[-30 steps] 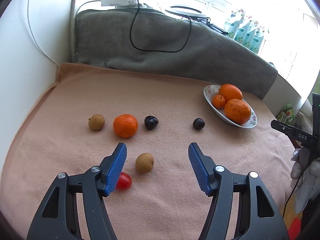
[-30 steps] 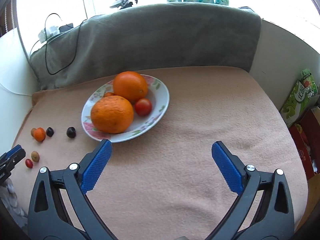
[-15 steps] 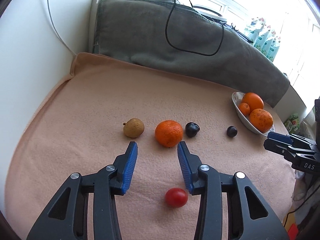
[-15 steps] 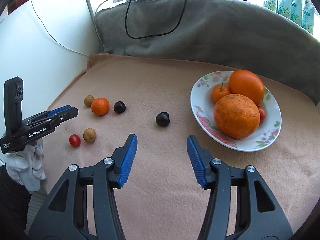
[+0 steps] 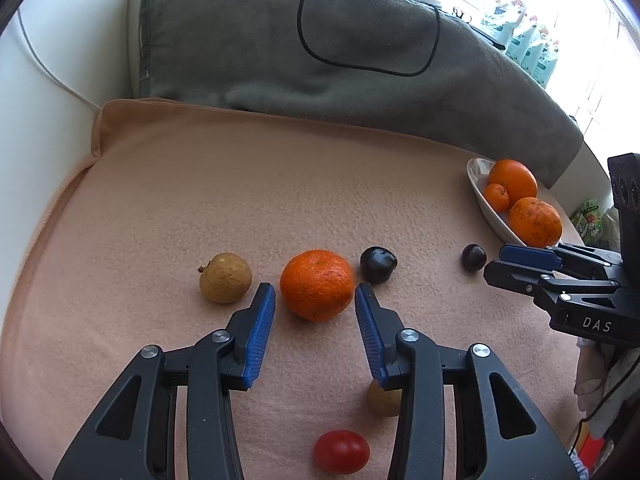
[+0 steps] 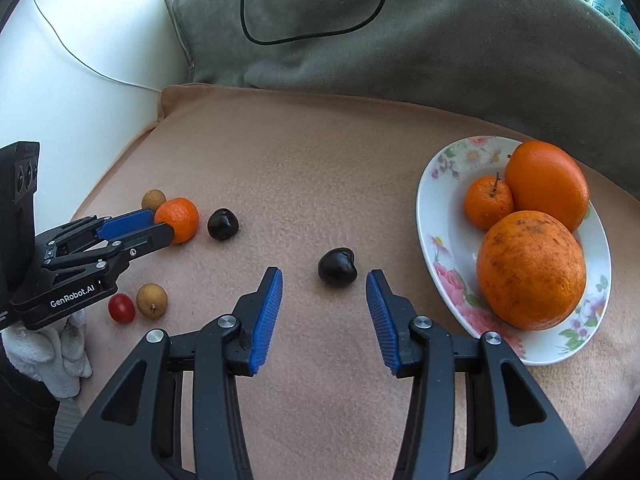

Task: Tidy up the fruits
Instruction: 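Grasp and lift the tangerine with the left tool while the right tool lifts the dark plum, then release the tangerine and dark plum into the bowl with both tools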

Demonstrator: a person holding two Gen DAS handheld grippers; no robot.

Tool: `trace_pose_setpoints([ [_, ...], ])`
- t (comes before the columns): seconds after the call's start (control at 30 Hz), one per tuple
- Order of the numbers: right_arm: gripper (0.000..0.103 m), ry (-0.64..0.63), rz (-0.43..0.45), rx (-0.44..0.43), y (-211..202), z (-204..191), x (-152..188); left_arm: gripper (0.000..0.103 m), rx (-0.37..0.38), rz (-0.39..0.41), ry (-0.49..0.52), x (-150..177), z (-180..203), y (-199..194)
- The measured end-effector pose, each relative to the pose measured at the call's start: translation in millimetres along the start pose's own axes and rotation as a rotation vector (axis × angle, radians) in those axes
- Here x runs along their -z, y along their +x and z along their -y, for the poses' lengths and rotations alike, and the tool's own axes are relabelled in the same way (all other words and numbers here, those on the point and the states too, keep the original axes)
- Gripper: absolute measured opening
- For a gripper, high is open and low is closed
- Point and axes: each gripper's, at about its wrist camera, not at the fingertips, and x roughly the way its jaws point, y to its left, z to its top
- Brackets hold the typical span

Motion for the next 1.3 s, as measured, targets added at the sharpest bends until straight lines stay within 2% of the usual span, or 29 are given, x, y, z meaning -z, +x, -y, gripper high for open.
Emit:
trace_pose_setpoints([
  [0.13,0.043,0.003,-0.022,0.006,12.7,3.1,-1.9,0.04,-0.014,-0.022,0.02,-4.4,3.9,8.9],
  [0.33,0.024,0.025,-0.044,-0.004,26.2,14.2,-1.8,0.038,-0.005,-0.011,0.014,-8.9,4.1,8.4],
  [0.6,0.023,0.067,0.013,-0.086,3.7,22.2,4.1,0.037,0.023,0.03,0.03,-15.7,16.6,-7.8],
  [0.77,0.023,0.085,0.081,-0.114,-30.9,32.2,9.5,0.037,0.087,0.07,0.062,-30.7,44.8,-18.3],
  [1.0,0.023,0.086,0.138,-0.034,-64.6,61.7,11.7,0.037,0.181,0.084,0.127,-48.2,102.1,-9.4],
  [1.3,0.023,0.149,0.165,0.075,-82.3,116.4,12.6,0.037,0.223,0.063,0.162,-62.1,152.3,18.2],
])
